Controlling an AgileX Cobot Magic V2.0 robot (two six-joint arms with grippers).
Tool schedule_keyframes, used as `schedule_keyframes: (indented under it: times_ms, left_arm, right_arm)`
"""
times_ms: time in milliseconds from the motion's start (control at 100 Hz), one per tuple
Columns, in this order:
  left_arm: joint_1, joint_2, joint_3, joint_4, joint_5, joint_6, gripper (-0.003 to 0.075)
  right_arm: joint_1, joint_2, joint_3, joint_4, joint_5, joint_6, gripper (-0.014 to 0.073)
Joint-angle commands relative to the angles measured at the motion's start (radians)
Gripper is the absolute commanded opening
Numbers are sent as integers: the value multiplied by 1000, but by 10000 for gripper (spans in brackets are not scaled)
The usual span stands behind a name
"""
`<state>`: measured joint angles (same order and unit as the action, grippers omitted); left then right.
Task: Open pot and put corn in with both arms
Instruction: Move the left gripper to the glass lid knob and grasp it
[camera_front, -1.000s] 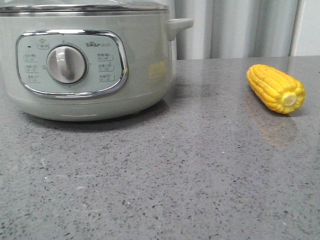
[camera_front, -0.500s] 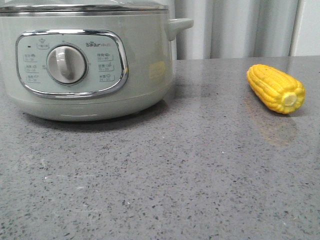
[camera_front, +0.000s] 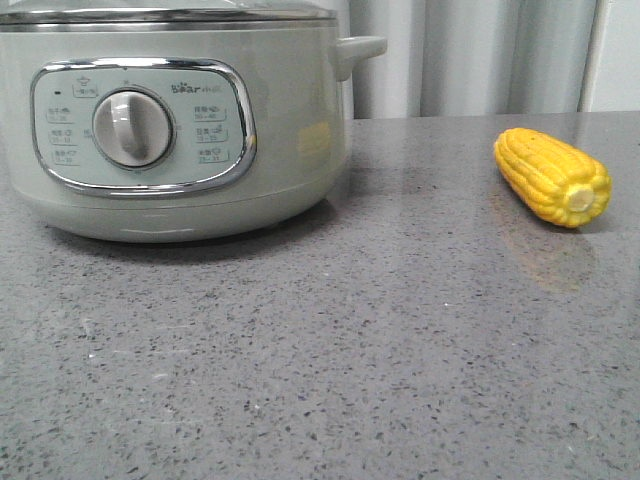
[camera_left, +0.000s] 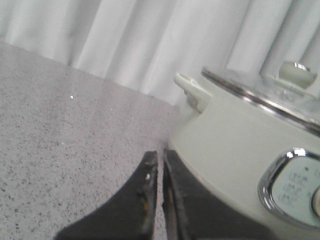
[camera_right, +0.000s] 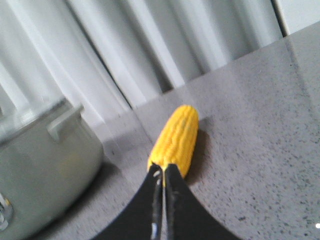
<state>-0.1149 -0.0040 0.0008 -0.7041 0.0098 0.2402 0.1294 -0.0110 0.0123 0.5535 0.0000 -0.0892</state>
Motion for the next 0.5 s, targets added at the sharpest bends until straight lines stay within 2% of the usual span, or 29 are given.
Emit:
schedule_keyframes:
  times_ms: [0, 140, 250, 410, 490]
  left_arm:
    - [5, -33, 12, -23, -86, -9, -19]
    - [5, -24, -40, 0, -82, 2, -19]
    - [5, 24, -116, 104, -59, 2, -19]
    - [5, 156, -262, 213, 50, 2, -18]
    - [5, 250, -359, 248, 132, 2, 14]
  right_arm:
    - [-4, -18, -11, 48, -83, -8, -73]
    - [-4, -11, -89, 32, 25, -8, -73]
    - [-4, 23, -167, -55, 107, -8, -73]
    - [-4, 132, -323, -211, 191, -8, -73]
    - [-4, 208, -401, -256, 219, -8, -60]
